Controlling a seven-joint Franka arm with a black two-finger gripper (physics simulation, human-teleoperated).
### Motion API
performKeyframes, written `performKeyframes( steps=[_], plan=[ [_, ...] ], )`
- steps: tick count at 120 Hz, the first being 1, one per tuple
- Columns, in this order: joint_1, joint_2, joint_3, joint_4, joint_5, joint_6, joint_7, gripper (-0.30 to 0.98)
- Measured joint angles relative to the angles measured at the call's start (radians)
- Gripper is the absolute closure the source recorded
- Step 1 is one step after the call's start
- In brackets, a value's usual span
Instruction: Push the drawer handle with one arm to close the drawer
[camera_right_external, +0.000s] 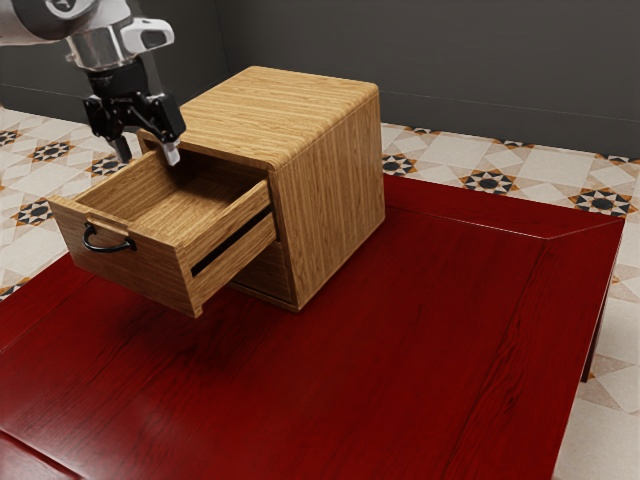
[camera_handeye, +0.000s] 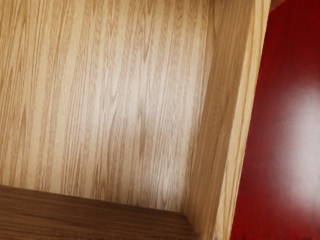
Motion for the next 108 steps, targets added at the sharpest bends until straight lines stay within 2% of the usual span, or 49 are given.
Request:
performKeyframes(
  steps=[8, 14, 22, 28, 36, 46, 55, 72, 87, 108],
  plan=[
    [-0.011, -0.024, -0.001, -0.025, 0.0, 0.006, 0.0, 0.0],
    [-0.006, -0.096, -0.009, -0.084, 0.0, 0.009, 0.0, 0.0],
    [-0.001, -0.342, -0.029, -0.288, 0.001, 0.013, -0.002, 0.0],
    [-0.001, -0.52, -0.08, -0.423, 0.02, 0.0, -0.008, 0.0],
    [0.001, -0.644, -0.091, -0.552, 0.037, -0.02, -0.019, 0.04],
    [0.003, -0.752, -0.063, -0.685, 0.05, -0.035, -0.032, 0.18],
    [0.005, -0.749, -0.053, -0.72, 0.064, -0.037, -0.041, 0.32],
    [0.006, -0.645, -0.005, -0.732, 0.111, -0.003, -0.056, 0.51],
    [0.005, -0.568, 0.033, -0.732, 0.146, 0.052, -0.064, 0.6],
    [0.005, -0.471, 0.054, -0.701, 0.163, 0.143, -0.06, 0.66]
  ],
)
